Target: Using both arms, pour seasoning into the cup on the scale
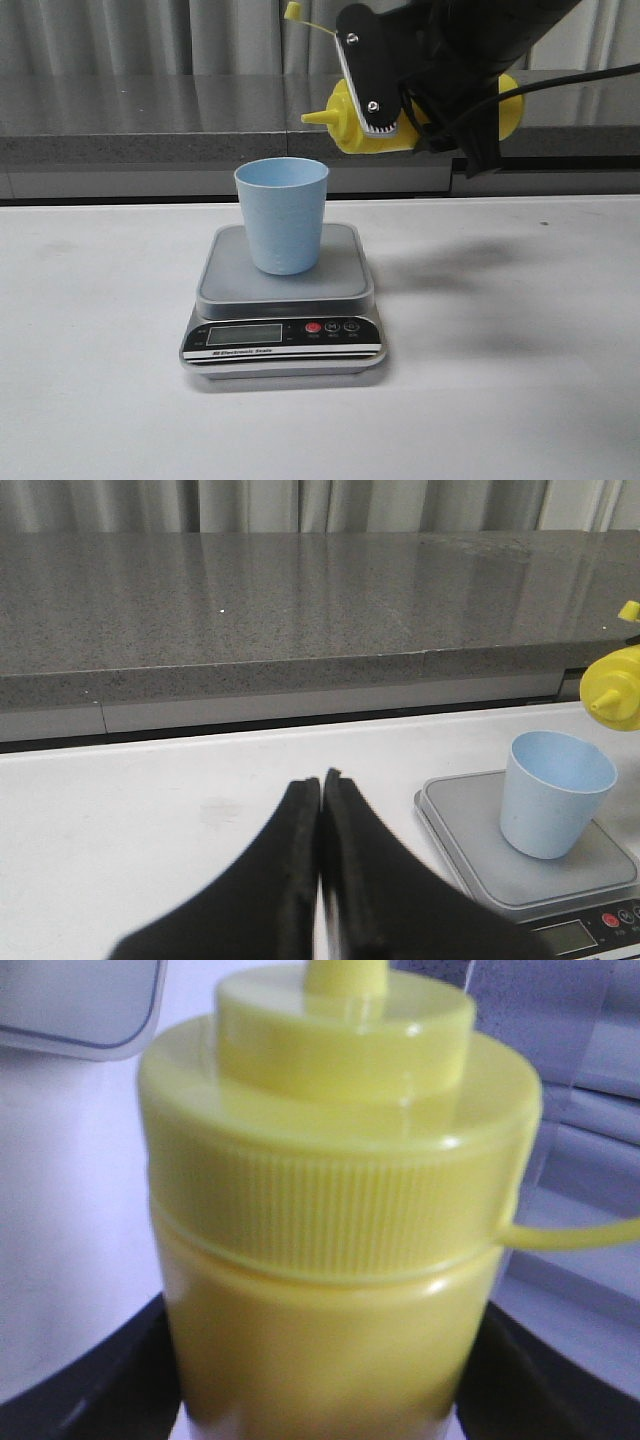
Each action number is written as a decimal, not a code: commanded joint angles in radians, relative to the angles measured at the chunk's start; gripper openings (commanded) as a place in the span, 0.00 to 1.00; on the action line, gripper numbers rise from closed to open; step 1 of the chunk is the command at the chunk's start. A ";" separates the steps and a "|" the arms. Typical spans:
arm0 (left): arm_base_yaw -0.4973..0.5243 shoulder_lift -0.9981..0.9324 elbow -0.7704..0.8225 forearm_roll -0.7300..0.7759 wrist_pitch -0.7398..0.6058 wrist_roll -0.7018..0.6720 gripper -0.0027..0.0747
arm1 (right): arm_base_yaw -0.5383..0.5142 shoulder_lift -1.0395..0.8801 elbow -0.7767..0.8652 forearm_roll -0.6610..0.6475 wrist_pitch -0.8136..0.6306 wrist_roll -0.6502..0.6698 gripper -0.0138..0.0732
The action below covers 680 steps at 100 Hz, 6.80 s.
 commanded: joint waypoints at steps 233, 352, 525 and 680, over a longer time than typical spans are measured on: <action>0.003 0.005 -0.026 -0.010 -0.084 -0.008 0.01 | -0.229 -0.119 0.382 1.131 -1.010 0.282 0.48; 0.003 0.005 -0.026 -0.010 -0.084 -0.008 0.01 | -0.229 0.107 0.469 1.125 -1.277 0.259 0.48; 0.003 0.005 -0.026 -0.010 -0.084 -0.008 0.01 | -0.229 -0.199 0.724 1.227 -1.227 0.260 0.91; 0.003 0.005 -0.026 -0.010 -0.084 -0.008 0.01 | -0.333 -1.287 0.748 1.268 -0.096 0.256 0.19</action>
